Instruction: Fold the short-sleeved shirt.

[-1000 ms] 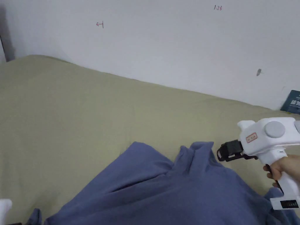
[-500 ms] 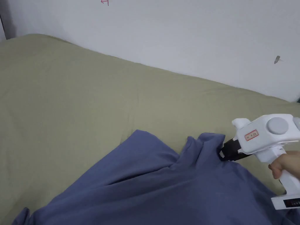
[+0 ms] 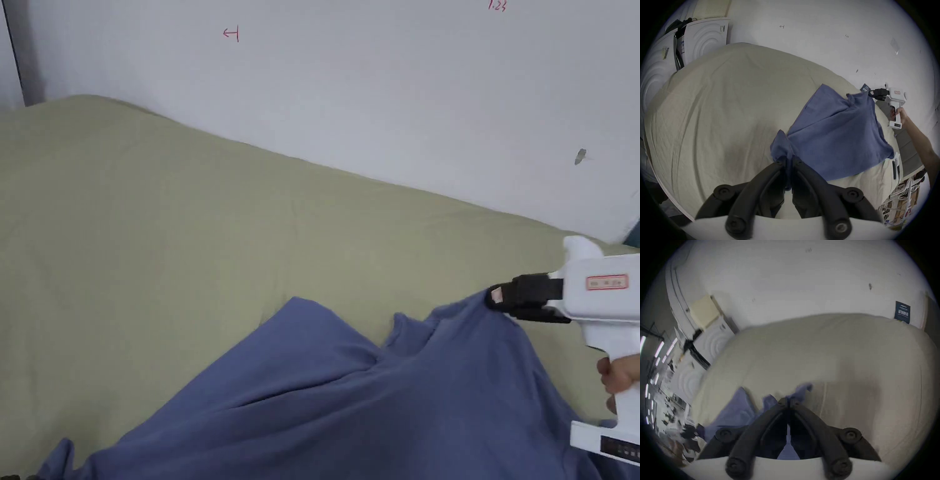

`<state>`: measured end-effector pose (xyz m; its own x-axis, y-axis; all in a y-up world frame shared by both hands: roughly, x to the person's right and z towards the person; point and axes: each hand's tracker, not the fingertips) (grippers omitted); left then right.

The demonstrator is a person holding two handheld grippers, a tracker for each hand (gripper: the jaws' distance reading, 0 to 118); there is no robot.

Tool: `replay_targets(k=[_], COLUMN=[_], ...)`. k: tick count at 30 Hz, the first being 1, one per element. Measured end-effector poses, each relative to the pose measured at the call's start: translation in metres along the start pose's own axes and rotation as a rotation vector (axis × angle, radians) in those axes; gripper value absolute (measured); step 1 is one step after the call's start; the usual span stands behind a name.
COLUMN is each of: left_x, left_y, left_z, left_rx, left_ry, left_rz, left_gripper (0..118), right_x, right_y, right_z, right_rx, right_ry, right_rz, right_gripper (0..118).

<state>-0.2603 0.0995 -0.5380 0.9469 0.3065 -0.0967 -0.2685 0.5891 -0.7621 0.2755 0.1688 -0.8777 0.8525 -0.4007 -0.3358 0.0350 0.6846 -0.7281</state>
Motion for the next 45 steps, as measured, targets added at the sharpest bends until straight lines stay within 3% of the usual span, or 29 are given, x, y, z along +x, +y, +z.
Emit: replay_targets(k=[6, 12, 24, 27, 33, 40, 45], left_x=[0.014, 0.049, 0.140, 0.163, 0.179, 0.186, 0.184], left_y=[0.042, 0.123, 0.288, 0.329, 0.409, 0.467, 0.492], left_z=[0.027, 0.054, 0.092, 0.097, 0.107, 0.135, 0.147], left_rx=[0.126, 0.216, 0.381, 0.417, 0.525, 0.604, 0.655], left_ry=[-0.082, -0.133, -0.125, -0.101, -0.071, 0.026, 0.071], left_rz=[-0.003, -0.156, -0.377, -0.416, -0.327, -0.377, -0.359], left_gripper=[6, 6, 5, 5, 5, 5, 5], right_x=[-0.032, -0.060, -0.096, -0.123, -0.123, -0.131, -0.150], right_y=[0.029, 0.072, 0.152, 0.160, 0.210, 0.250, 0.270], right_z=[0.070, 0.149, 0.248, 0.271, 0.298, 0.325, 0.337], right_rx=[0.155, 0.358, 0.517, 0.550, 0.633, 0.730, 0.768], right_ry=[-0.045, -0.092, -0.270, -0.302, -0.383, -0.431, -0.469], right_rz=[0.113, 0.141, 0.244, 0.275, 0.298, 0.313, 0.372], right_gripper=[4, 4, 4, 4, 4, 4, 4])
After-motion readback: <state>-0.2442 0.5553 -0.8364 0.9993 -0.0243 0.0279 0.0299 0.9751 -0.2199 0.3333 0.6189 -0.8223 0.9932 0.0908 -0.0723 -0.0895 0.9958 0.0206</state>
